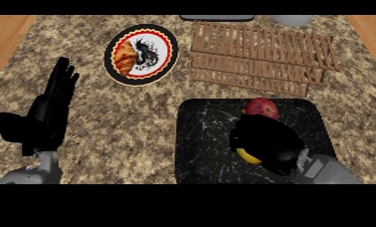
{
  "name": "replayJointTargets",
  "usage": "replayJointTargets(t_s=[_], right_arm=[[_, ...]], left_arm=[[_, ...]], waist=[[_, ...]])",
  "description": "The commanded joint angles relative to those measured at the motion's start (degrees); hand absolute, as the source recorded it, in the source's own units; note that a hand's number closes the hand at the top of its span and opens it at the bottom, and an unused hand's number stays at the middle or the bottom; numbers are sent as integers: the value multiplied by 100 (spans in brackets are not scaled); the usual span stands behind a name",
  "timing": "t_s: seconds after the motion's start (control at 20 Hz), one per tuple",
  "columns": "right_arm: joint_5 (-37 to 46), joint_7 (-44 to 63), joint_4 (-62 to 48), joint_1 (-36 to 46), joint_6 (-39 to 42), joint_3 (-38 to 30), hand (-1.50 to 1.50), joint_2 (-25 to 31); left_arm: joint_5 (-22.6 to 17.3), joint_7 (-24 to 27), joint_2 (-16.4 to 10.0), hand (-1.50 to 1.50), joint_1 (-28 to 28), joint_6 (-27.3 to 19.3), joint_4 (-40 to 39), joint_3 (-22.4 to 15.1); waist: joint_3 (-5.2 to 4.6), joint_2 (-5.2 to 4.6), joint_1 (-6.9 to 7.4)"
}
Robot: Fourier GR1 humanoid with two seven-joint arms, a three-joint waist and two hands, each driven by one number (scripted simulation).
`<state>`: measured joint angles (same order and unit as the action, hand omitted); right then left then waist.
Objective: Pick the lemon from the tray and place it in the tiered shelf
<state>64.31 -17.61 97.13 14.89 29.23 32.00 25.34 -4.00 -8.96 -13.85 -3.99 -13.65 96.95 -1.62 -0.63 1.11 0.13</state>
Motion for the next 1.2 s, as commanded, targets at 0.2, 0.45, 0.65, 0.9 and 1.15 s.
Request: replayJointTargets(t_s=[0.2,0.45,0.65,0.9,1.15], right_arm=[[327,528,-274,-322,-350,-231,150,-527],[445,3211,-419,-1317,-463,-1345,150,-1703],[560,4926,-135,-1407,-839,-1006,150,-2494],[-399,6871,668,-1397,-1640,268,150,-2520],[-677,8360,1615,-506,-2478,788,150,-2529]], left_arm=[[175,-39,173,0,185,-44,180,-99],[34,-41,13,0,232,-105,60,271],[32,-8,65,0,124,2,-24,134],[-43,51,70,0,92,158,53,96],[-157,-170,-147,0,-57,286,131,280]], waist=[[62,-108,-2],[44,-60,-512],[51,-105,-198],[60,-95,2],[61,-73,49]])
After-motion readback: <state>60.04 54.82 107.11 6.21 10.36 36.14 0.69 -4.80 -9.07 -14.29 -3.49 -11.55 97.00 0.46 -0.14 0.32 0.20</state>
